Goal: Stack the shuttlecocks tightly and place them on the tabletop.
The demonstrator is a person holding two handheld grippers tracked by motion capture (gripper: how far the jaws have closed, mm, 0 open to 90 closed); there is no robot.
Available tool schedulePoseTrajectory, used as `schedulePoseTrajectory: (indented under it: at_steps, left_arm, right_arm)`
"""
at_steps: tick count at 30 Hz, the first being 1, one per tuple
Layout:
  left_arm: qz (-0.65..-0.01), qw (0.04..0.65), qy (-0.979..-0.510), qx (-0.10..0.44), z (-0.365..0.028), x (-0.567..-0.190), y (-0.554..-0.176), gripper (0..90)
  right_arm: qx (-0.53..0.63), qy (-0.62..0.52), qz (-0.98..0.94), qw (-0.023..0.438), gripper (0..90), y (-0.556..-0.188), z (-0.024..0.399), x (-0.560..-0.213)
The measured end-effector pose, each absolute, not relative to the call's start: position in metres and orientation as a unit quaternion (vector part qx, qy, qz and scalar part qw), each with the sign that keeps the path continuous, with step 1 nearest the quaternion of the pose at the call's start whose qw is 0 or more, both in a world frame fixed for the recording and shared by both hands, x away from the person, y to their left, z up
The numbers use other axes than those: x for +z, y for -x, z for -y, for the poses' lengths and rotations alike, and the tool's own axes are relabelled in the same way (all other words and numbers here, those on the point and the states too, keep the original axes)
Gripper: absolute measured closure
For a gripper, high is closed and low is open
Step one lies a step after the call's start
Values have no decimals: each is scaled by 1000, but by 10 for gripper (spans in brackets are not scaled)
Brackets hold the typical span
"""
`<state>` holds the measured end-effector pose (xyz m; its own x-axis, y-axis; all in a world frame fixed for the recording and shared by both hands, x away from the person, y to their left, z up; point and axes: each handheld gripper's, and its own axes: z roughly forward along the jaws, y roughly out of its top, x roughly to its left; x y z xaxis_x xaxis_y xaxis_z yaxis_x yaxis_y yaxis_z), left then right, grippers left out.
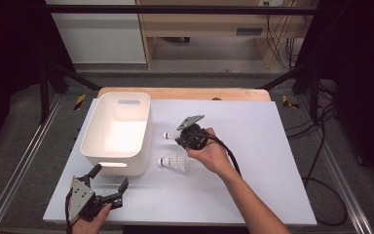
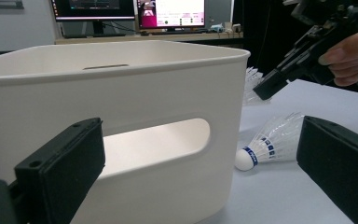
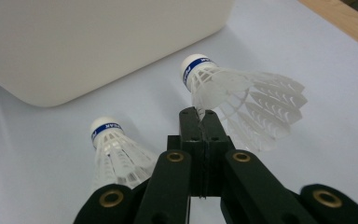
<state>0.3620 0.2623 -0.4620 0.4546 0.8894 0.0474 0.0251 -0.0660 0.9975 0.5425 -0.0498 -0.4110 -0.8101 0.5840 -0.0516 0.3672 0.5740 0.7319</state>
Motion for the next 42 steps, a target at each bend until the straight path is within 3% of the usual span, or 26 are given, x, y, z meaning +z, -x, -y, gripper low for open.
schedulePoseTrajectory:
  at_steps: [29,42]
  left_arm:
    - [-381,580,-614,376,-267,-462,-363,10]
    - [-380,580,-614,378,-265,-461,-358,11]
  right_arm:
    - [418,-304,-841,158,900,-499,133,-406]
    - [449,-309,-825,149,900,-466,156,-421]
